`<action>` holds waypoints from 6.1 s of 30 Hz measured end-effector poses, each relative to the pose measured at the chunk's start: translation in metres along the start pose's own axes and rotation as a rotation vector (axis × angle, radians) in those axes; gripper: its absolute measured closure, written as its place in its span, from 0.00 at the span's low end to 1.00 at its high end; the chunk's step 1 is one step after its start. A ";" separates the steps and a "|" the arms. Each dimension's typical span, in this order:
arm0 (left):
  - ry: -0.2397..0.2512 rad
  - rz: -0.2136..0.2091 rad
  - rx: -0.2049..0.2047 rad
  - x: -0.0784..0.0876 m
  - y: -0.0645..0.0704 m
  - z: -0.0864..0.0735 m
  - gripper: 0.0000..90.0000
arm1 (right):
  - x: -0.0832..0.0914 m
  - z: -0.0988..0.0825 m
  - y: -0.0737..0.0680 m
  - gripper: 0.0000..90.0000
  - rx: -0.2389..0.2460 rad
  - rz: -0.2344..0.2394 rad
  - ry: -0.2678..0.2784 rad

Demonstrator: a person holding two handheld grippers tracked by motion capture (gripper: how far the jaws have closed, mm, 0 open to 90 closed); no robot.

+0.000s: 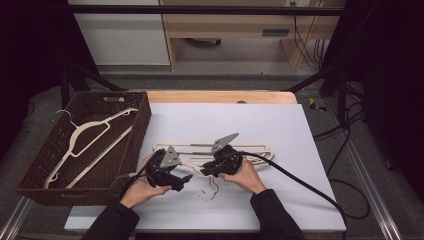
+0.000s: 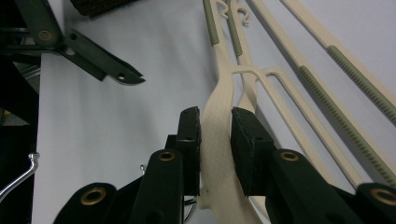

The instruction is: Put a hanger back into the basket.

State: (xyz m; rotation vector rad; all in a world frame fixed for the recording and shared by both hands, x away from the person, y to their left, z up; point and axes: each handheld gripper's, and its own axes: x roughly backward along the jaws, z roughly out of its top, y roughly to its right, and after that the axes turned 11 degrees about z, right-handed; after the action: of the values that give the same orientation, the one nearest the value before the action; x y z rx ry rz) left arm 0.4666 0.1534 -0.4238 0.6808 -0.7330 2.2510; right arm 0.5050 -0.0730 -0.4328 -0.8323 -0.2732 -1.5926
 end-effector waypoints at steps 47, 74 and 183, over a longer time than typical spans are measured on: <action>-0.001 0.069 -0.301 -0.040 0.015 0.000 0.80 | 0.020 0.003 -0.010 0.77 0.044 -0.015 0.048; -0.027 0.118 -0.221 -0.027 -0.006 0.027 0.96 | 0.135 -0.064 -0.029 0.18 -0.103 -0.382 0.483; 0.059 0.212 0.373 0.186 -0.225 -0.108 0.97 | 0.145 -0.103 -0.035 0.03 -0.170 -0.483 0.439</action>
State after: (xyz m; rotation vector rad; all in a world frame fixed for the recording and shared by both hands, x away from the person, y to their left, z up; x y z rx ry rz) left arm 0.4804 0.4435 -0.3117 0.7336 -0.3706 2.6253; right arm 0.4385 -0.2391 -0.4024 -0.5408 -0.0186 -2.2285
